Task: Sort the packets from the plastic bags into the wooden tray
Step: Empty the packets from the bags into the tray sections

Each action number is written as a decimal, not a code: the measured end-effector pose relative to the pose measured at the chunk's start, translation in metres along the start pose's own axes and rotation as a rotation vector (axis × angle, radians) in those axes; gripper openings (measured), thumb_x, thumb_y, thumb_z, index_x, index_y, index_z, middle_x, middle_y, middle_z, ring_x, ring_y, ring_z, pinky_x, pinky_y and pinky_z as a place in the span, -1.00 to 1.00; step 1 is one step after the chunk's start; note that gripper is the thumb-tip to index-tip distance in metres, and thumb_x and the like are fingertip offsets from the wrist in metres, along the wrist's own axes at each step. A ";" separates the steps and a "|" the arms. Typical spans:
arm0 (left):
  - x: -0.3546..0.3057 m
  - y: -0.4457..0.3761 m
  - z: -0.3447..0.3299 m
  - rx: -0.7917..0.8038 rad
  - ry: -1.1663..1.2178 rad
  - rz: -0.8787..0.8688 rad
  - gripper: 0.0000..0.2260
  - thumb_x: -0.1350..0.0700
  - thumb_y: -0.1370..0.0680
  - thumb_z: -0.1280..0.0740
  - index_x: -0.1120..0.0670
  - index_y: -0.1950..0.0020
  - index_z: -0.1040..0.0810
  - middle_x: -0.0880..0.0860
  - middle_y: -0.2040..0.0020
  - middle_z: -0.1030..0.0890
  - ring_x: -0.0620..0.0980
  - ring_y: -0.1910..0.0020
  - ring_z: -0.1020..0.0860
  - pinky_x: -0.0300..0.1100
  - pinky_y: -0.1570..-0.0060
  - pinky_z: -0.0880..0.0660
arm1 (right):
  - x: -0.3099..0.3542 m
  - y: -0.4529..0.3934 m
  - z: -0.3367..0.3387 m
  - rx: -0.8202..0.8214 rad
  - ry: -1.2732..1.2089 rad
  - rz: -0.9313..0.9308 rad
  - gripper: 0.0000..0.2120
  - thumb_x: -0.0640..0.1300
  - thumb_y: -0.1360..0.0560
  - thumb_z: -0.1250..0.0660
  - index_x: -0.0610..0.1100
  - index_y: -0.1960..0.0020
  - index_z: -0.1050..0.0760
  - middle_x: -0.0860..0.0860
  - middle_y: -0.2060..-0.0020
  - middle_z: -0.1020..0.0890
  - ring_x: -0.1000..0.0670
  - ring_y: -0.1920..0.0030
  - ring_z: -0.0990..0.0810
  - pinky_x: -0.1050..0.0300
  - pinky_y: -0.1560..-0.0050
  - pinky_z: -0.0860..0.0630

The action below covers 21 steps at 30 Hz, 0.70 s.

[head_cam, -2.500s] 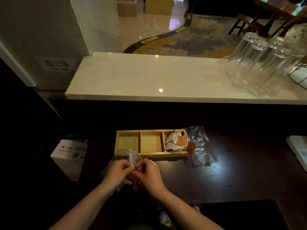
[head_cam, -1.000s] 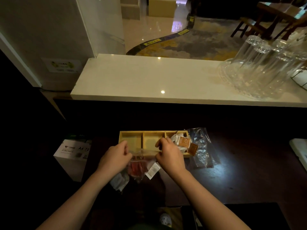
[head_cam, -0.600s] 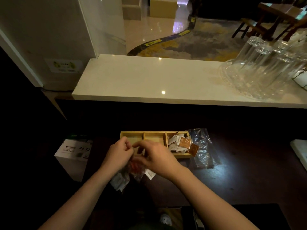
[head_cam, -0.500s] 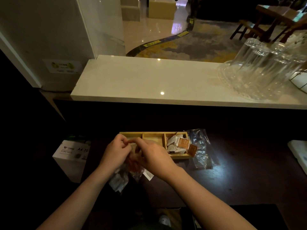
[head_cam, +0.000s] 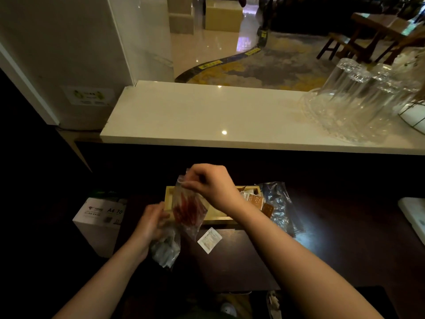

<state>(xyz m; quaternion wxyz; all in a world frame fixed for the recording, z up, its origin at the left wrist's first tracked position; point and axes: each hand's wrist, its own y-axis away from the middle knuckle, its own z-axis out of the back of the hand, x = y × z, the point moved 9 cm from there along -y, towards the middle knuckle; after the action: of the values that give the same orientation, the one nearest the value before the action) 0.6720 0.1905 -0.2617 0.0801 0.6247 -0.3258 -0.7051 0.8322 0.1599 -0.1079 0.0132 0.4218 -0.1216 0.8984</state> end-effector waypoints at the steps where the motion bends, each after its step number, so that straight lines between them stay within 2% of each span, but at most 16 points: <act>1: 0.017 0.000 -0.009 0.071 0.065 0.102 -0.71 -0.07 -0.60 -0.13 0.13 -0.07 -0.47 0.19 0.00 -0.59 0.10 0.16 -0.58 -0.06 0.24 -0.51 | 0.003 -0.002 0.004 -0.016 -0.045 -0.007 -0.92 -0.12 -0.44 -0.44 -0.04 0.19 -0.55 0.20 0.35 -0.51 0.25 0.30 -0.47 0.40 0.25 -0.38; 3: 0.032 0.005 -0.022 0.166 0.203 0.199 -0.63 -0.08 -0.61 -0.10 0.18 -0.03 -0.53 0.22 0.11 -0.64 0.18 0.17 -0.60 -0.04 0.28 -0.56 | 0.004 -0.005 0.012 -0.059 -0.123 -0.025 -0.94 -0.15 -0.44 -0.43 -0.11 0.17 -0.57 0.18 0.33 -0.53 0.20 0.29 -0.50 0.29 0.22 -0.43; 6: 0.017 0.000 -0.016 0.089 0.237 0.066 -0.83 0.20 -0.61 -0.13 0.15 0.05 -0.50 0.20 0.22 -0.58 0.10 0.34 -0.53 -0.22 0.53 -0.47 | -0.011 -0.007 0.021 -0.100 -0.230 -0.108 -0.95 -0.16 -0.47 -0.40 -0.14 0.13 -0.57 0.00 0.27 -0.61 -0.01 0.20 -0.60 0.07 0.15 -0.55; 8: 0.003 -0.003 -0.004 0.006 0.109 -0.034 -0.83 0.29 -0.59 -0.12 0.13 0.09 -0.46 0.17 0.23 -0.53 0.06 0.38 -0.47 -0.27 0.60 -0.40 | -0.023 -0.006 0.025 -0.107 -0.249 -0.149 -0.95 -0.15 -0.50 -0.36 -0.13 0.10 -0.55 -0.10 0.20 -0.63 -0.04 0.16 -0.61 0.07 0.14 -0.57; 10: -0.005 -0.006 0.002 -0.021 0.069 -0.070 -0.82 0.27 -0.61 -0.10 0.13 0.12 -0.45 0.14 0.26 -0.53 0.01 0.43 -0.48 -0.30 0.62 -0.38 | -0.033 -0.004 0.026 -0.100 -0.289 -0.184 -0.93 -0.16 -0.53 -0.33 -0.16 0.07 -0.53 -0.16 0.16 -0.63 -0.03 0.17 -0.61 0.08 0.17 -0.57; 12: -0.006 -0.008 0.002 -0.006 0.164 -0.028 -0.79 0.20 -0.64 -0.08 0.12 0.13 -0.46 0.12 0.26 -0.54 -0.03 0.43 -0.51 -0.32 0.63 -0.39 | -0.037 -0.004 0.024 -0.082 -0.310 -0.193 -0.92 -0.18 -0.54 -0.30 -0.19 0.05 -0.51 -0.19 0.17 -0.63 -0.06 0.19 -0.60 0.02 0.17 -0.58; 14: -0.005 -0.008 -0.006 0.072 0.262 0.030 -0.72 0.04 -0.64 -0.08 0.10 0.14 -0.49 0.05 0.34 -0.53 -0.07 0.49 -0.50 -0.30 0.62 -0.41 | -0.032 -0.005 0.019 -0.060 -0.307 -0.174 -0.94 -0.21 -0.54 -0.29 -0.21 0.05 -0.50 -0.14 0.22 -0.62 -0.06 0.19 -0.60 0.03 0.16 -0.56; 16: 0.000 -0.008 -0.016 0.135 0.278 0.077 -0.69 -0.02 -0.64 -0.10 0.09 0.19 -0.49 -0.01 0.47 -0.44 -0.13 0.57 -0.43 -0.30 0.60 -0.40 | -0.026 -0.008 0.016 -0.044 -0.325 -0.147 -0.97 -0.24 -0.54 -0.29 -0.20 0.05 -0.50 0.00 0.26 -0.59 0.04 0.20 -0.58 0.16 0.16 -0.52; 19: 0.003 -0.009 -0.023 0.102 0.261 0.072 -0.75 0.24 -0.61 -0.10 0.12 0.24 -0.41 -0.01 0.52 -0.38 -0.16 0.61 -0.38 -0.33 0.62 -0.38 | -0.021 -0.011 0.014 -0.035 -0.319 -0.114 -0.96 -0.23 -0.54 -0.30 -0.20 0.04 -0.51 0.10 0.26 -0.57 0.18 0.21 -0.56 0.31 0.17 -0.49; 21: -0.003 -0.009 -0.020 0.046 0.248 0.024 -0.77 0.30 -0.60 -0.10 0.13 0.23 -0.39 -0.01 0.53 -0.36 -0.14 0.60 -0.37 -0.30 0.61 -0.40 | -0.024 -0.011 0.016 -0.038 -0.327 -0.120 -0.93 -0.22 -0.54 -0.29 -0.22 0.01 -0.51 0.09 0.26 -0.58 0.16 0.22 -0.56 0.28 0.18 -0.50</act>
<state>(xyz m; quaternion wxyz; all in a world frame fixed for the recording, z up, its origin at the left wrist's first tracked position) 0.6939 0.1918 -0.2646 0.1140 0.7048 -0.3371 -0.6137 0.8610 0.1691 -0.1143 0.0549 0.5683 -0.1135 0.8131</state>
